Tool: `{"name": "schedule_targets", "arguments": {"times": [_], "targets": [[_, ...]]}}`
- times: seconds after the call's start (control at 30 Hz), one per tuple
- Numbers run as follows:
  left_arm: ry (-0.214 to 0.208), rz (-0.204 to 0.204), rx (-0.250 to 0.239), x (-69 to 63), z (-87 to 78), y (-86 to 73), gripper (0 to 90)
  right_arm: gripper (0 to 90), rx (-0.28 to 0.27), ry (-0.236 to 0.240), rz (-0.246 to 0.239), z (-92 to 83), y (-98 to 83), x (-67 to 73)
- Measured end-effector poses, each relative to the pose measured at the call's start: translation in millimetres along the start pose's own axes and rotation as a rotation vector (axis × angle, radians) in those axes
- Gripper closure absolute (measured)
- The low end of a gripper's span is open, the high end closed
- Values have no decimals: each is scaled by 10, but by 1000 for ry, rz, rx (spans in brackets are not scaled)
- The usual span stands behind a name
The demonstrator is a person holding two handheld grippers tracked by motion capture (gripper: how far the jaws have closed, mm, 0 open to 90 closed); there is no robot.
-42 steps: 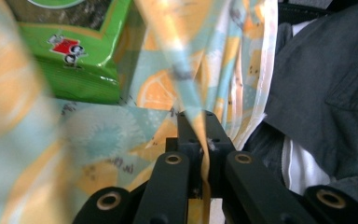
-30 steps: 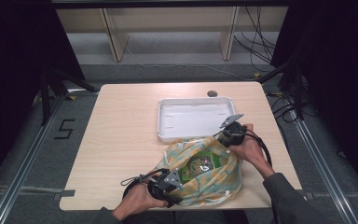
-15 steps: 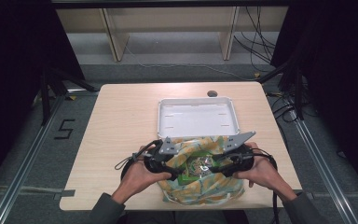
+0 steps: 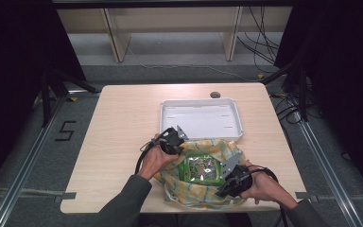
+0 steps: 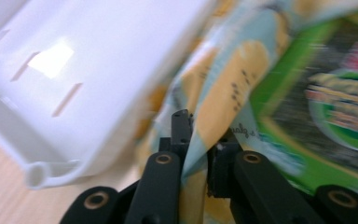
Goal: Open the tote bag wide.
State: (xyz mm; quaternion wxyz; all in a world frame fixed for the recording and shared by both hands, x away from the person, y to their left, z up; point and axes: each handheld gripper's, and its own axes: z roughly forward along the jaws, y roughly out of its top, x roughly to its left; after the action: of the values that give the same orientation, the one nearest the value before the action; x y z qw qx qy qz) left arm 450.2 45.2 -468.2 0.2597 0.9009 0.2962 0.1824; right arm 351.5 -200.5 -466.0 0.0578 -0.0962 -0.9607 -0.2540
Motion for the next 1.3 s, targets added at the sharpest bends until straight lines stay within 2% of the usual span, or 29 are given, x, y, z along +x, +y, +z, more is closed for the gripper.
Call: {"name": "schedule_targets", "arguments": {"times": [0.1, 0.13, 0.17, 0.2, 0.23, 0.27, 0.3, 0.33, 0.37, 0.43, 0.47, 0.5, 0.53, 0.6, 0.67, 0.73, 0.87, 0.93, 0.97, 1.0, 1.07, 1.1, 1.17, 1.23, 1.27, 1.3], "targets": [[1, -37, 1, 83, 58, -14, 848, 900, 41, 16, -8, 67, -49, 88], [2, -33, 7, 103, 64, -18, 848, 900, 58, 24, 19, 79, -66, 132], [0, -37, 11, 114, 69, -23, 845, 900, 60, 26, -7, 99, -75, 136], [-9, -47, 2, 112, 77, -32, 834, 900, 74, 24, 13, 108, -84, 162], [-21, -63, -7, 102, 79, -37, 808, 888, 69, 25, 7, 116, -88, 155], [-34, -69, -9, 97, 62, -36, 767, 864, 63, 19, 31, 113, -90, 160], [-46, -76, -19, 93, 35, -31, 699, 820, 53, 18, 22, 97, -84, 142], [-62, -96, -35, 83, -7, -23, 616, 749, 30, 5, 11, 74, -75, 122], [-86, -102, -48, 76, -67, -10, 561, 669, 2, -12, 23, 37, -58, 106], [-119, -104, -87, 34, -208, 16, 488, 607, -67, -63, 57, -85, -17, 73], [-117, -106, -125, 2, -286, 25, 447, 572, -108, -77, 74, -146, 4, 55], [-125, -111, -151, -18, -372, 36, 422, 552, -144, -95, 109, -208, 24, 43], [-137, -119, -175, -35, -465, 45, 405, 553, -185, -111, 115, -256, 41, 5], [-171, -140, -230, -56, -635, 53, 394, 552, -213, -131, 123, -320, 79, -76], [-199, -144, -266, -104, -786, 46, 404, 552, -212, -153, 138, -327, 119, -168], [-223, -136, -281, -165, -894, 7, 423, 541, -195, -150, 149, -284, 163, -242], [-264, -135, -283, -325, -1006, -157, 473, 487, -165, -132, 162, -158, 271, -403], [-270, -119, -292, -408, -1027, -247, 548, 459, -141, -125, 165, -93, 330, -481], [-278, -128, -302, -451, -1022, -290, 608, 456, -134, -125, 168, -72, 358, -515], [-274, -111, -290, -480, -1028, -331, 662, 455, -131, -127, 173, -47, 385, -549], [-290, -113, -289, -557, -998, -398, 743, 447, -136, -111, 137, 13, 442, -635], [-294, -99, -286, -593, -992, -423, 772, 442, -123, -111, 167, 27, 470, -636], [-303, -106, -280, -669, -965, -465, 808, 443, -109, -104, 153, 82, 515, -688], [-301, -76, -261, -719, -941, -486, 820, 441, -99, -94, 134, 141, 541, -741], [-306, -67, -257, -740, -929, -492, 823, 441, -84, -100, 166, 159, 545, -740], [-313, -65, -253, -762, -920, -497, 824, 439, -68, -109, 178, 171, 544, -753]]}}
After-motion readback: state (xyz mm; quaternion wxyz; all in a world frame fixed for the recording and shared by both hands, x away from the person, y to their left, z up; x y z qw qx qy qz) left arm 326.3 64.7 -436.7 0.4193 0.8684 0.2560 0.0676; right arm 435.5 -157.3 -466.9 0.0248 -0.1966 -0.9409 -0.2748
